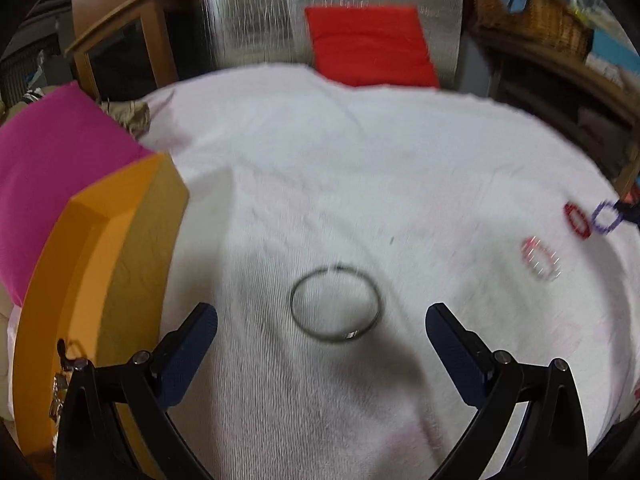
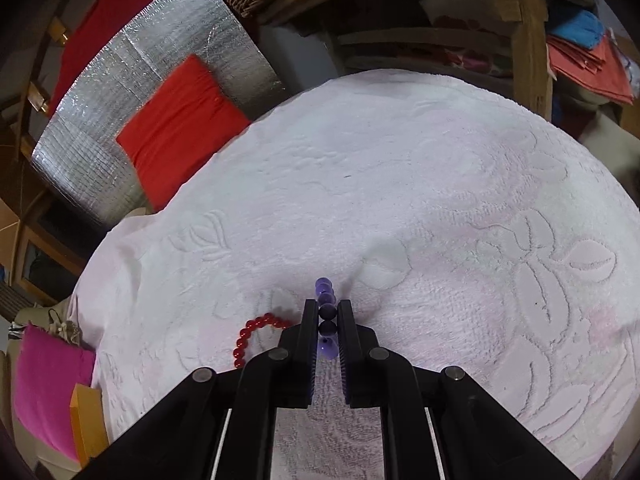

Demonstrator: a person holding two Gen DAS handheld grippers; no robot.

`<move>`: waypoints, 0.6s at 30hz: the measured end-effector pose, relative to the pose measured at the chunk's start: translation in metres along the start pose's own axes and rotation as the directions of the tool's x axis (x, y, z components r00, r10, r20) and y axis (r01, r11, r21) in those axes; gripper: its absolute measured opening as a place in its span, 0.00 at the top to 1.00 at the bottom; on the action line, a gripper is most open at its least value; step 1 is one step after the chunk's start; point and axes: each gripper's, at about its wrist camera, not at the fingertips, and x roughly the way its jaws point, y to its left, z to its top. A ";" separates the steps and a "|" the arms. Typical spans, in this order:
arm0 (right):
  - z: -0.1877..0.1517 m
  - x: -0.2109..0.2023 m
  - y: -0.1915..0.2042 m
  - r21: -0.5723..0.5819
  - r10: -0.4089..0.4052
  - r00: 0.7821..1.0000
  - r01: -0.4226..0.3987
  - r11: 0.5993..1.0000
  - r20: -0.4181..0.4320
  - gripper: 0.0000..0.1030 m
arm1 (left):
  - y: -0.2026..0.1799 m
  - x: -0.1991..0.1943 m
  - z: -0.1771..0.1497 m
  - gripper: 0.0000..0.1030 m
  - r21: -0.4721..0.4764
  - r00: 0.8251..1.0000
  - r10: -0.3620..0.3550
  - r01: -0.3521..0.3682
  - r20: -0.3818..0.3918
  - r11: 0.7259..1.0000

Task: Organize jewelry
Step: 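Lift the purple bracelet with right tool while left approaches the silver bangle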

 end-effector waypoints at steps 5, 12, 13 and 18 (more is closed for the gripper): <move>-0.008 0.000 0.004 0.034 0.120 0.991 -0.118 0.992 -0.056 0.90 | 0.000 0.012 -0.002 0.00 -0.028 0.998 0.039 -0.041 -0.058 0.999; -0.040 0.010 0.041 0.006 0.295 0.932 -0.300 0.954 -0.210 0.90 | -0.002 0.022 0.001 0.00 -0.073 0.993 0.062 -0.070 -0.102 0.995; -0.047 0.012 0.047 -0.001 0.308 0.922 -0.317 0.948 -0.232 0.90 | -0.001 0.024 0.002 0.00 -0.081 0.992 0.063 -0.072 -0.107 0.994; -0.069 0.020 0.073 -0.059 0.322 0.898 -0.355 0.933 -0.300 0.90 | 0.002 0.031 0.006 0.00 -0.120 0.992 0.047 -0.061 -0.116 0.991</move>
